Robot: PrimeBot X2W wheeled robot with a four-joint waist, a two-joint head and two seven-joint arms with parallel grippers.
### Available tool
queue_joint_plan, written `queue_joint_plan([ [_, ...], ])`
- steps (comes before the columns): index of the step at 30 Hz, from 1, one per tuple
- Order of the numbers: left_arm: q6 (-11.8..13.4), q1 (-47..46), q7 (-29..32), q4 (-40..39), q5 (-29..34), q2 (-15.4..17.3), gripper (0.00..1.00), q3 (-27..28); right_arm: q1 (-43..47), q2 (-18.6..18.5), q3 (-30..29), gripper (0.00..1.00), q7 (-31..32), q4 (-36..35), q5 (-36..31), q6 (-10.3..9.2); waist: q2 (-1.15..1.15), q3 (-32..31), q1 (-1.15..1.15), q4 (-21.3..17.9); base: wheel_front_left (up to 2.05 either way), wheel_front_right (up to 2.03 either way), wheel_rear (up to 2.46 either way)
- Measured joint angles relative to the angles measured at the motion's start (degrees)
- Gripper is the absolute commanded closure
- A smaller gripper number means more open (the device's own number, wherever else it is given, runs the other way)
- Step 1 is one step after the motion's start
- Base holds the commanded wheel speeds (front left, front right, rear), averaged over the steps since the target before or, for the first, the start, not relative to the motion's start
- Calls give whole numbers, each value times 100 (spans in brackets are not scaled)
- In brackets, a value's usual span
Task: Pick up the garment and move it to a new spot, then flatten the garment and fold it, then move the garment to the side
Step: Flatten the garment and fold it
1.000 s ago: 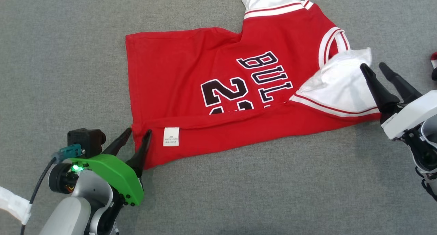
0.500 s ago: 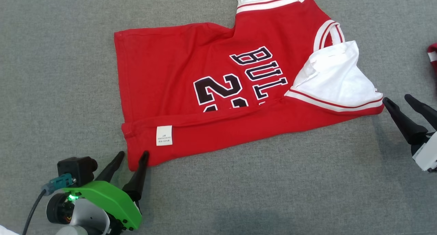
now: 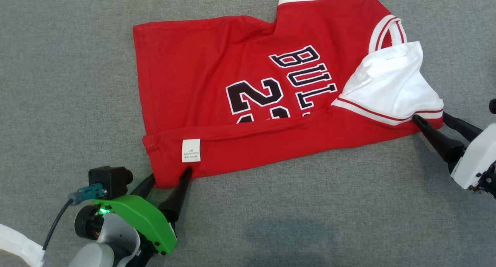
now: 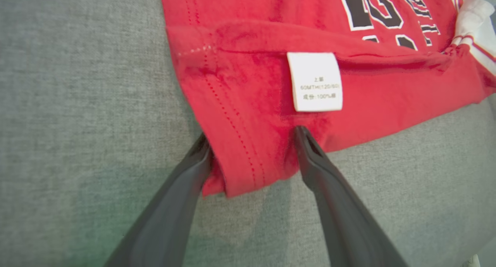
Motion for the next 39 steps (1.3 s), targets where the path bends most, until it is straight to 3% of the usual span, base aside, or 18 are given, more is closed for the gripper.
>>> queue_joint_plan([
  [1, -52, -39, 1, 21, 0, -11, 61, -34, -52, 10, 22, 97, 33, 0, -2, 0, 0, 12, 0, 12, 0, 0, 0],
  [2, -85, -77, 1, 46, 0, -18, 100, -54, -103, 15, 52, 100, 69, -1, 11, 0, 0, 20, 0, 23, 0, 0, 0],
  [8, -246, -170, 74, 201, -105, -25, 100, -99, -161, -33, 79, 100, 219, 80, 339, 0, 0, -59, 0, 66, 0, 0, 0],
  [15, -350, 326, 345, -505, -420, 411, 100, 26, 431, -318, -286, 100, 339, -240, 715, 1, 0, -387, 0, 69, 0, 0, 0],
  [19, -183, 1040, 446, -1174, -491, 649, 100, 63, 1200, -426, -598, 100, 554, -704, 917, 2, 0, -587, 0, 35, 0, 0, 0],
  [23, 25, 1695, 363, -1455, -626, 590, 100, 49, 1797, -348, -925, 100, 639, -928, 957, 4, 0, -644, 0, -63, 0, 0, 0],
  [24, 71, 1775, 320, -1424, -670, 531, 76, 34, 1859, -301, -947, 100, 650, -922, 944, 4, 0, -632, 0, -84, 0, 0, 0],
  [25, 98, 1813, 277, -1345, -666, 471, 34, 11, 1897, -253, -953, 100, 694, -882, 912, 4, 0, -612, 0, -96, 0, 0, 0],
  [26, 120, 1822, 234, -1259, -659, 420, 0, -12, 1904, -196, -945, 100, 735, -818, 893, 5, 0, -590, 0, -102, 0, 0, 0],
  [28, 137, 1814, 177, -1058, -555, 346, 0, -96, 1876, -90, -869, 100, 795, -682, 771, 4, 0, -542, 0, -106, 0, 0, 0],
  [29, 141, 1799, 115, -968, -464, 313, 0, -121, 1828, -37, -862, 72, 783, -620, 693, 4, 0, -521, 0, -103, 0, 0, 0],
  [30, 146, 1772, 79, -875, -446, 291, 0, -132, 1758, 11, -856, 7, 772, -546, 638, 4, 0, -500, 0, -95, 0, 0, 0],
  [31, 143, 1750, 52, -812, -402, 289, 0, -159, 1708, 27, -840, 0, 794, -500, 595, 3, 0, -487, 0, -78, 0, 0, 0],
  [35, 183, 1704, -98, -827, -257, 385, 0, -37, 1685, -113, -1049, 0, 969, -613, 504, 3, 0, -434, 0, 29, 0, 0, 0],
  [39, 261, 1398, -122, -1067, -97, 656, 0, 250, 1368, -420, -1522, 0, 1195, -1157, 527, 1, 0, -309, 0, 137, 0, 0, 0],
])
